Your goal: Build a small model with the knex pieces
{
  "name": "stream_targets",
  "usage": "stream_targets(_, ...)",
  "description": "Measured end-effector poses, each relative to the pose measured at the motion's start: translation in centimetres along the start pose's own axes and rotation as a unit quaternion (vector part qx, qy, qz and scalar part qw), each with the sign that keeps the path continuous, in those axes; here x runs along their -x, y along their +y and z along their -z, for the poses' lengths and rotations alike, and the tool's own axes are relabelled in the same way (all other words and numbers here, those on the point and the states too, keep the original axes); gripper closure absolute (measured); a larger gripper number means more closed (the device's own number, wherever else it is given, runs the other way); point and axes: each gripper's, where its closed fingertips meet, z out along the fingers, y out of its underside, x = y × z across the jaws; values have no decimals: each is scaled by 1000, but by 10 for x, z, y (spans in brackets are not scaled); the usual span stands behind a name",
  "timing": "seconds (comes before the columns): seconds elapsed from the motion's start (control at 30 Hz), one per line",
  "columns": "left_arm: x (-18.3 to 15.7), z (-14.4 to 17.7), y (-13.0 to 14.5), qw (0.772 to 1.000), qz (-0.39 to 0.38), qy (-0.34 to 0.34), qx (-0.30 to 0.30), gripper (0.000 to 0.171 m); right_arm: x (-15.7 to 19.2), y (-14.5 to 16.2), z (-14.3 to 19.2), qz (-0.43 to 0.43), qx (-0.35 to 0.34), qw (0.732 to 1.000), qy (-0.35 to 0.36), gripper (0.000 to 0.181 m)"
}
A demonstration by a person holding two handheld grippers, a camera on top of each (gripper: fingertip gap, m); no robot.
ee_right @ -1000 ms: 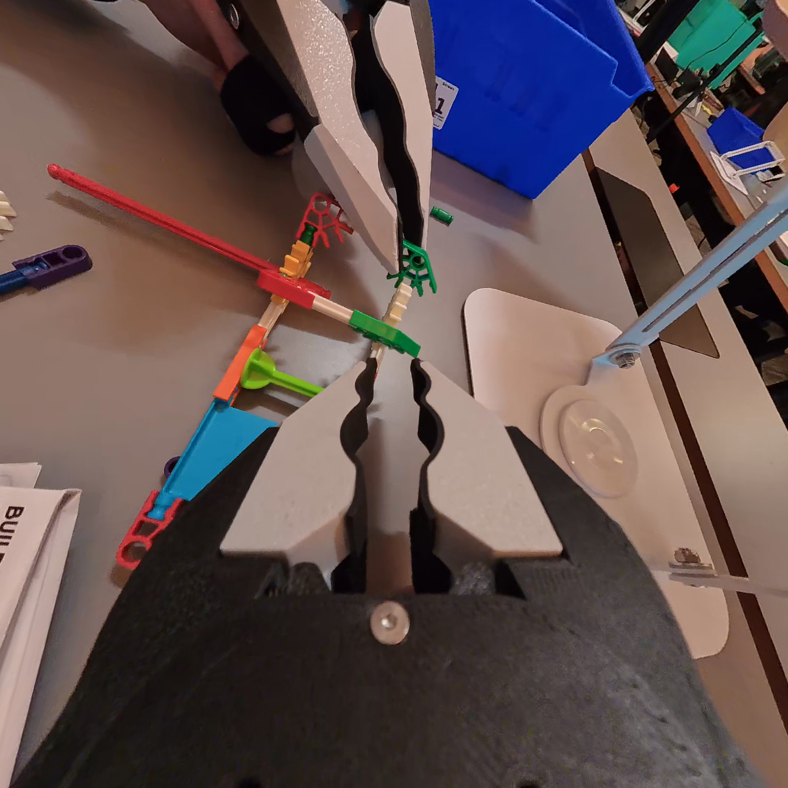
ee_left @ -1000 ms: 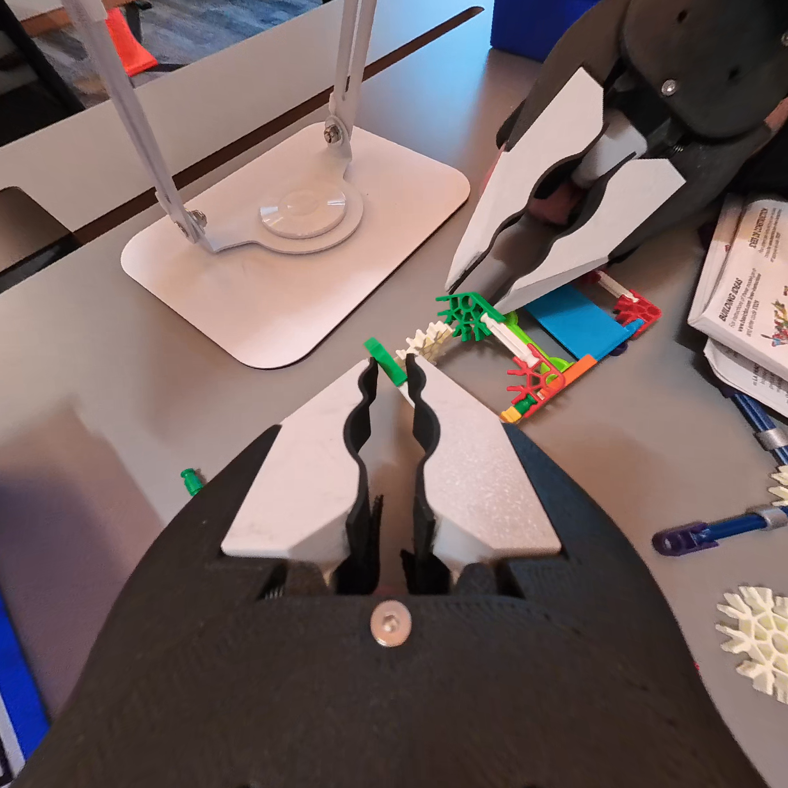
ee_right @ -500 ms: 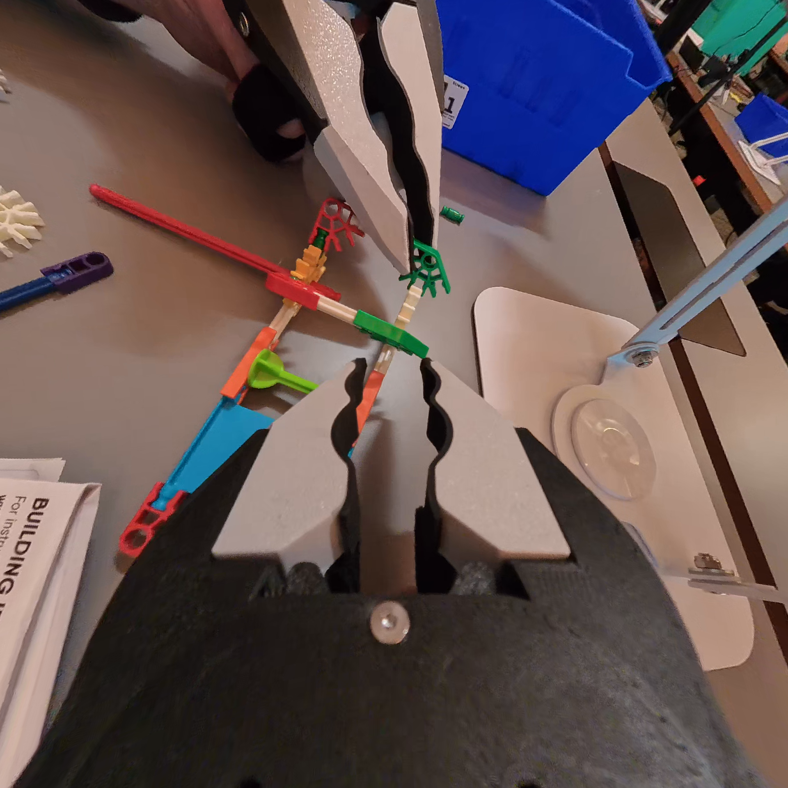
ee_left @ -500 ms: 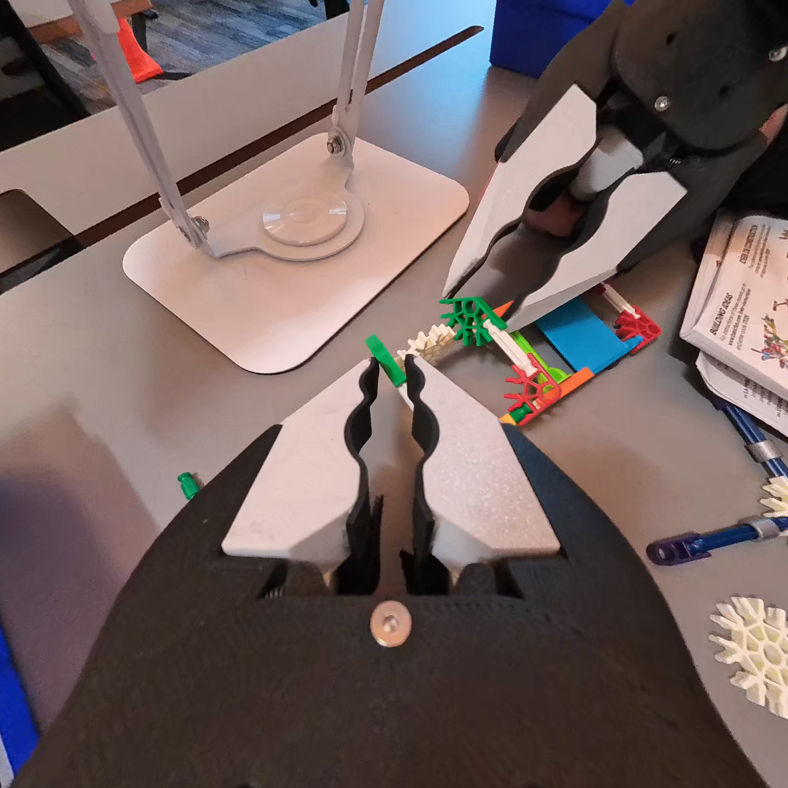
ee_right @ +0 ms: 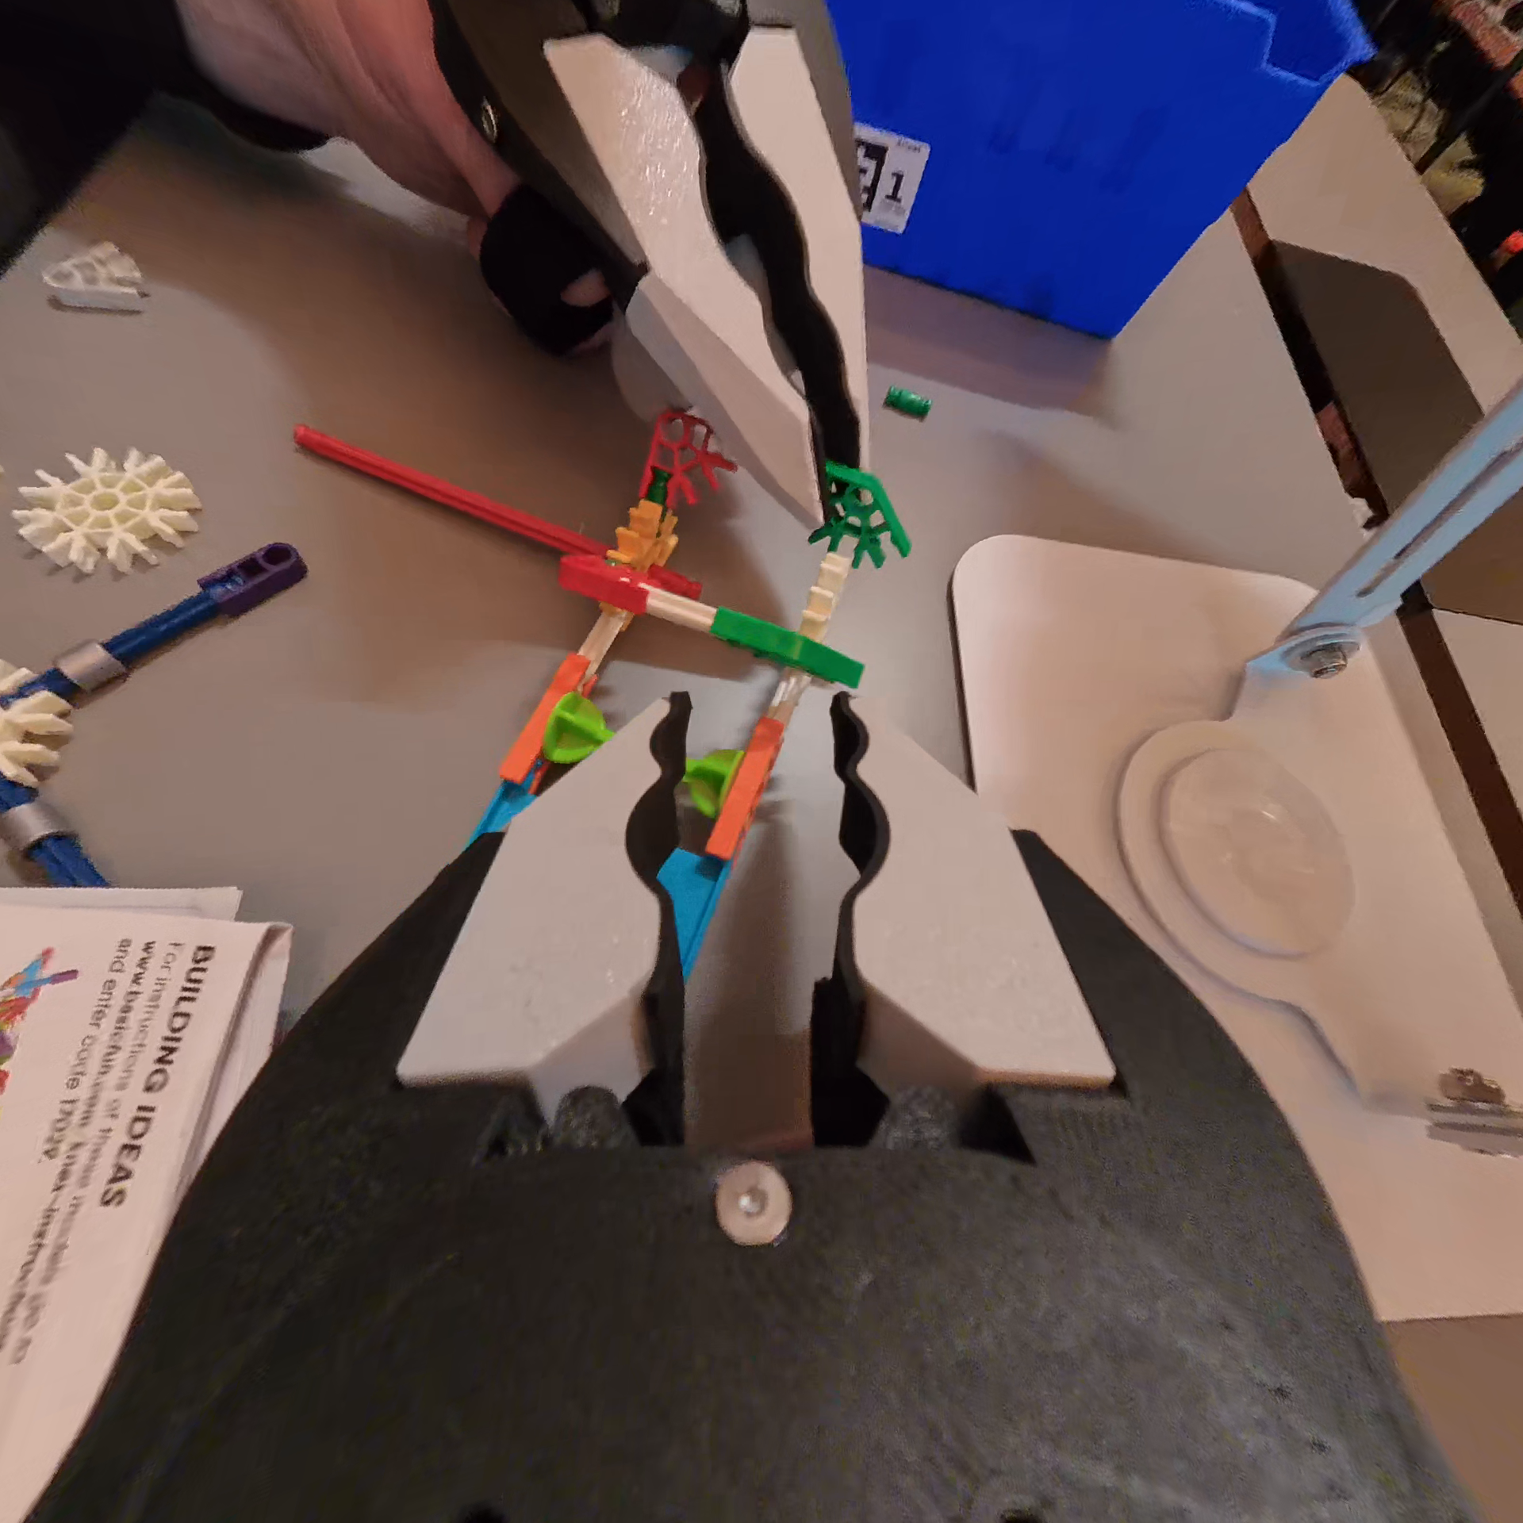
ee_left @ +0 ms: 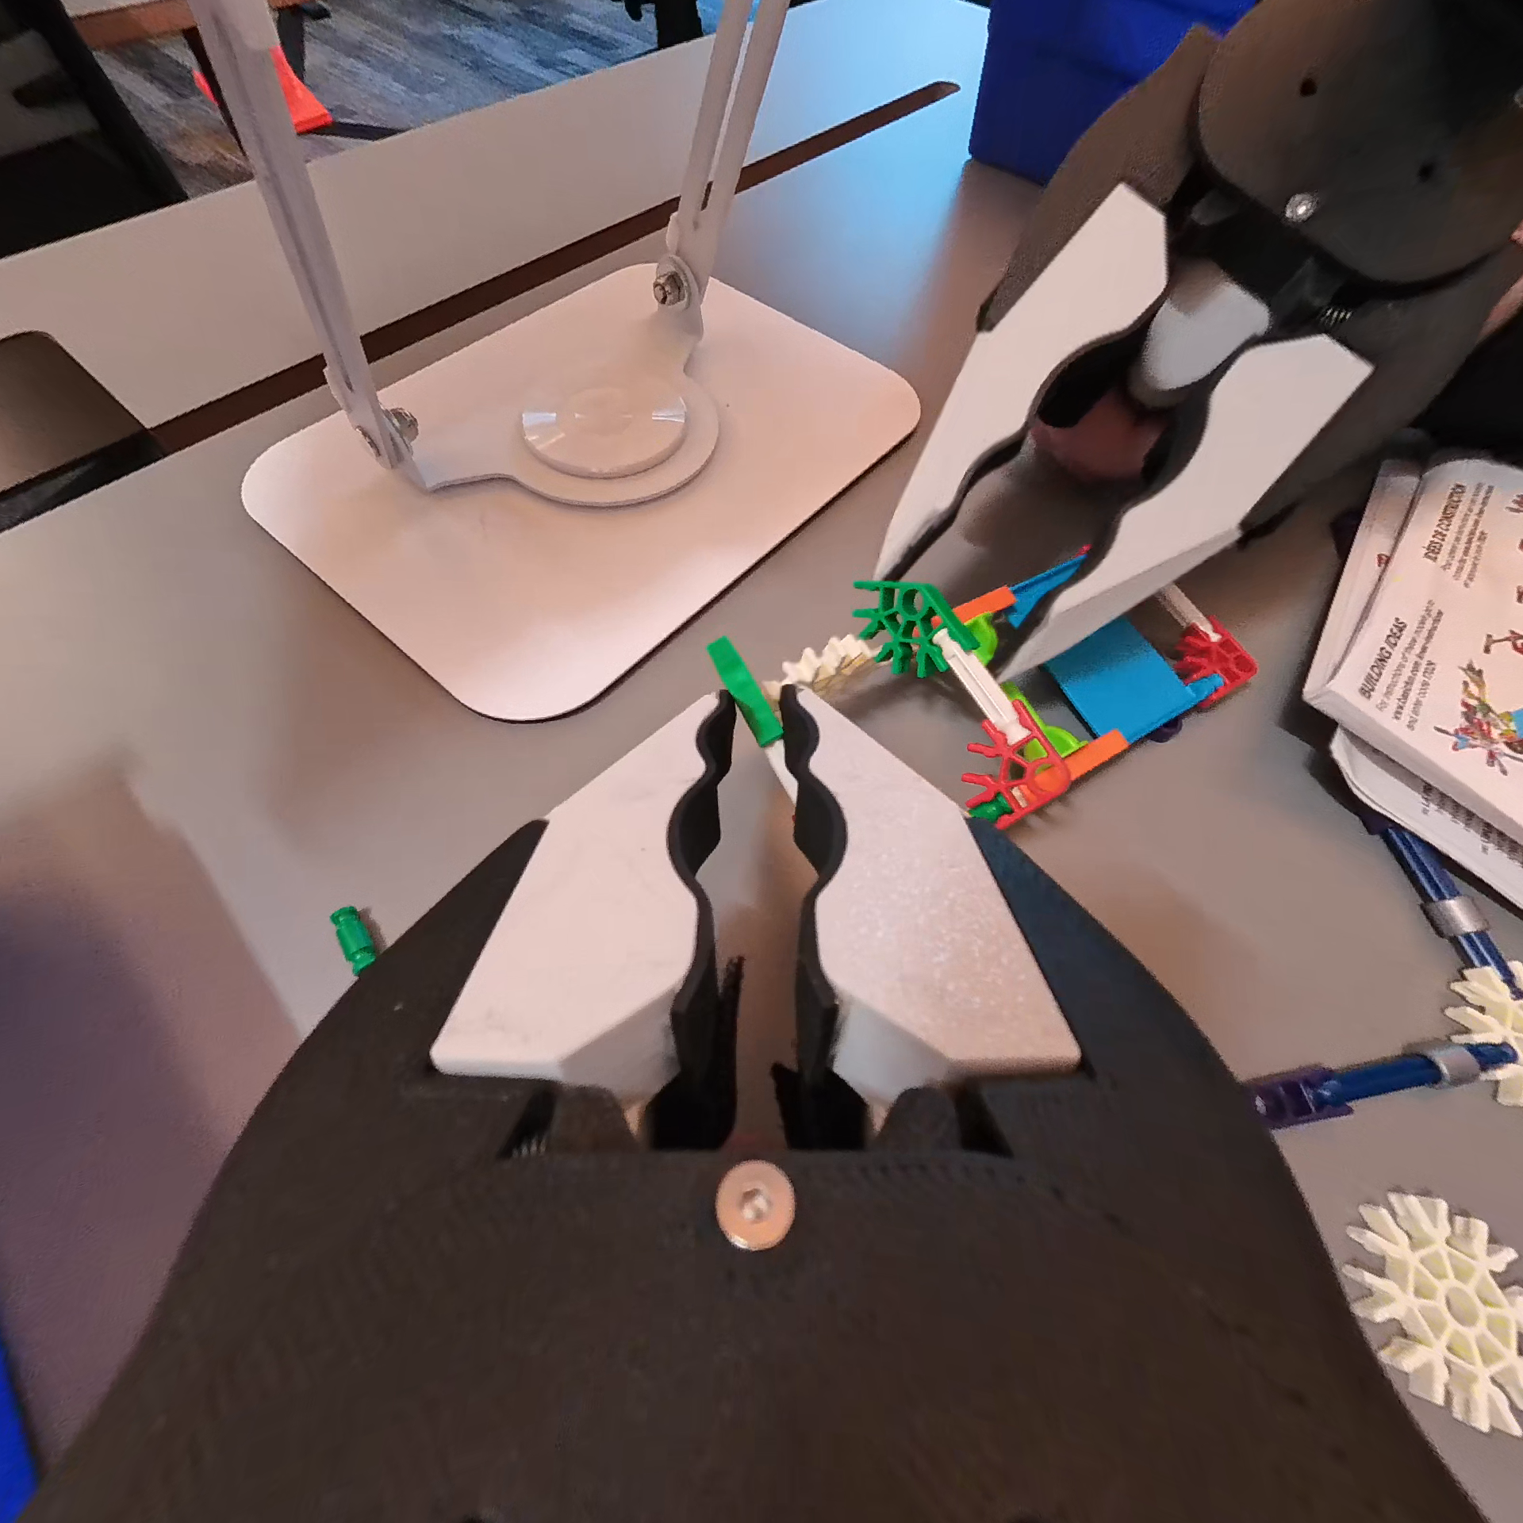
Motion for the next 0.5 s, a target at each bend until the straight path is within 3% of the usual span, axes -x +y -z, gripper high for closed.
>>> stream_targets(0.2,-5,-3,1,1000,3,10,2,162,4,11,-9,30,36,999,10,163)
stream_targets(0.5,-9,-6,-1,999,39,30,6,161,0,13,-9,32,40,998,24,168)
